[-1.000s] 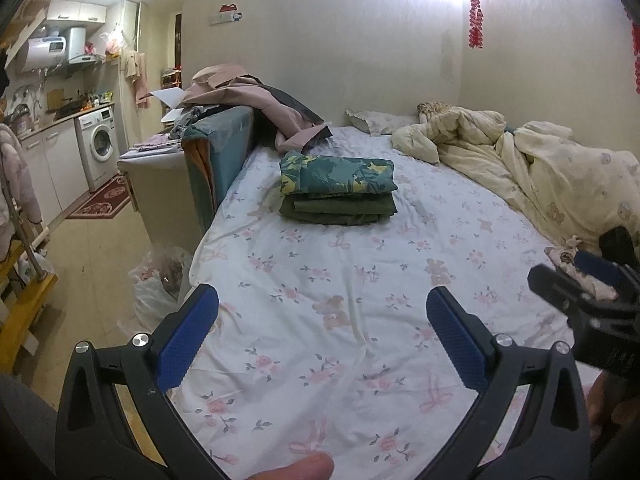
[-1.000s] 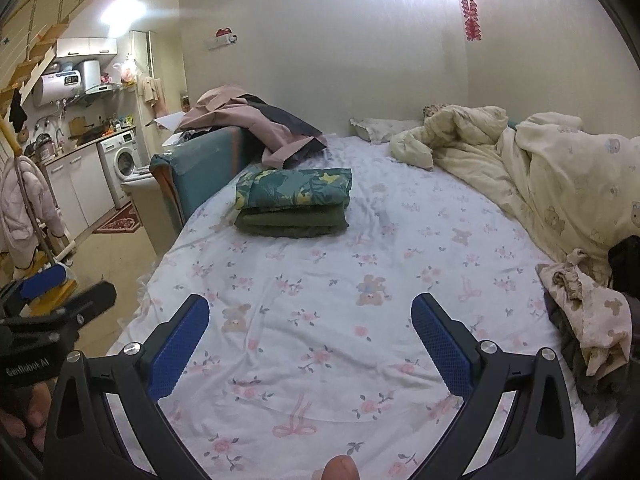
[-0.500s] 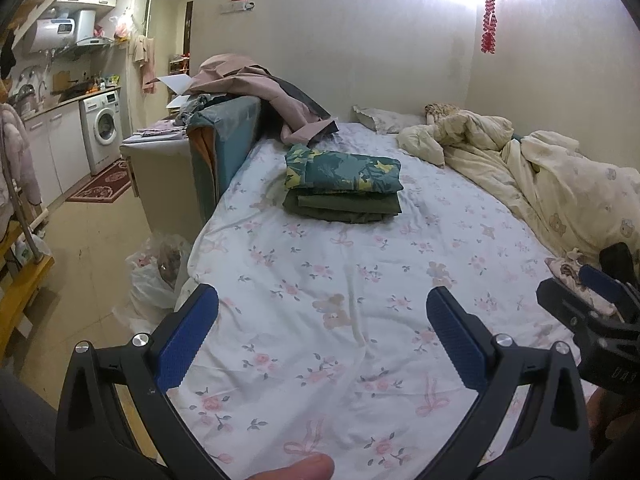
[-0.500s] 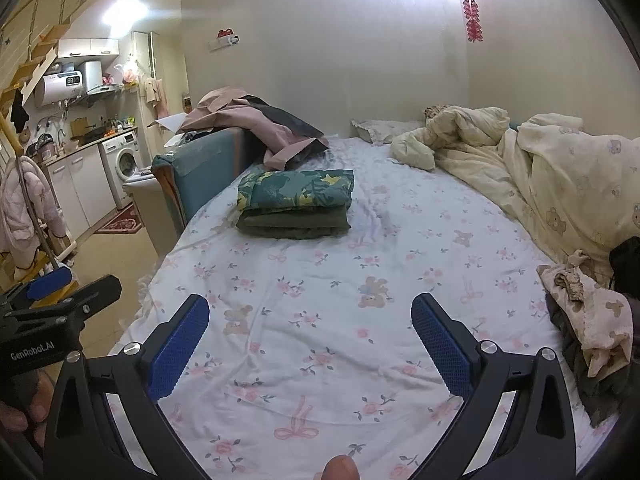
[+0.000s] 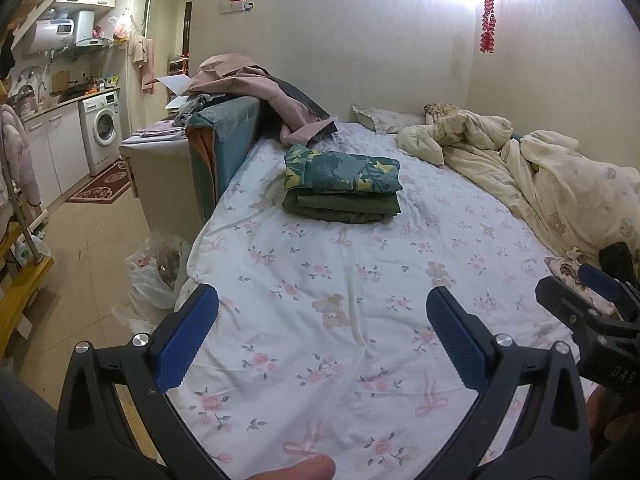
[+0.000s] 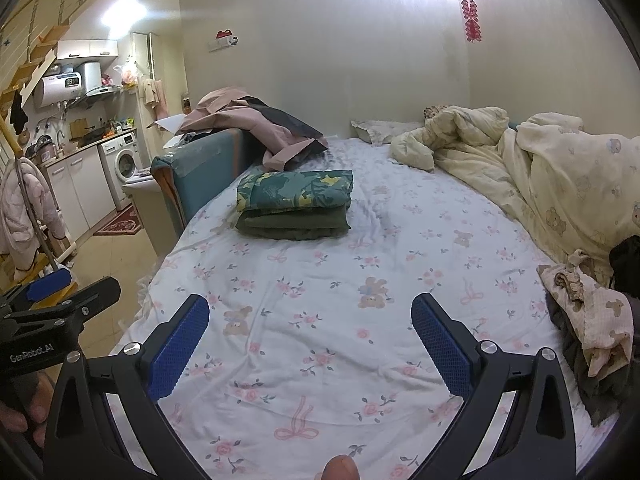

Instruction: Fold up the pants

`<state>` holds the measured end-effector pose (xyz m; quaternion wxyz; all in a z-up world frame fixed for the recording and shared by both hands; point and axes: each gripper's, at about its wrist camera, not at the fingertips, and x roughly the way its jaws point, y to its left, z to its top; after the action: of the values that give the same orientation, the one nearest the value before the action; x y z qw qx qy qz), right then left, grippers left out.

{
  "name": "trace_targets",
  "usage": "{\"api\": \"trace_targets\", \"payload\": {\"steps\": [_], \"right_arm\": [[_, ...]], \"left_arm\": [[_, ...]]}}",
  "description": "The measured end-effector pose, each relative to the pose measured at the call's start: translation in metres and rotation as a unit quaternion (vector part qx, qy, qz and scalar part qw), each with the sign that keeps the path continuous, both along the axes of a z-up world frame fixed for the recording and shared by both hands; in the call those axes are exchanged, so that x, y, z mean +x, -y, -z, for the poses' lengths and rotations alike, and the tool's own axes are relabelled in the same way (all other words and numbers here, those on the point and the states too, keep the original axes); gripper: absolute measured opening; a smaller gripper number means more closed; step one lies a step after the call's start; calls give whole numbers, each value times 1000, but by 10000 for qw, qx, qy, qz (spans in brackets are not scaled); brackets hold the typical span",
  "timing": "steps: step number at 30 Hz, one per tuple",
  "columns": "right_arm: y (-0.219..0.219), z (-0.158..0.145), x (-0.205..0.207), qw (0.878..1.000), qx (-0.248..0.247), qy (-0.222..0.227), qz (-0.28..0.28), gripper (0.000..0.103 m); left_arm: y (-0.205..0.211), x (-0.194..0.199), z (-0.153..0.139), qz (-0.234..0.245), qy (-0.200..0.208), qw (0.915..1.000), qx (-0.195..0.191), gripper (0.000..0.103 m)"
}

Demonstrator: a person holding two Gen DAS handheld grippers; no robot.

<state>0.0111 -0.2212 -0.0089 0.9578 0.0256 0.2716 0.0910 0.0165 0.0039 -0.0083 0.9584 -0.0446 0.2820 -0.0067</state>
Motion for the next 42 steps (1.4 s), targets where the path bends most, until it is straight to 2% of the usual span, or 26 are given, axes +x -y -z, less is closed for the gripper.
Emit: {"api": "trace_targets", "payload": {"steps": [42], "right_arm": [[3, 1, 1, 10000, -29, 26, -10, 103]], "left_arm": [[-1, 5, 0, 84, 8, 9999, 59, 103]]}}
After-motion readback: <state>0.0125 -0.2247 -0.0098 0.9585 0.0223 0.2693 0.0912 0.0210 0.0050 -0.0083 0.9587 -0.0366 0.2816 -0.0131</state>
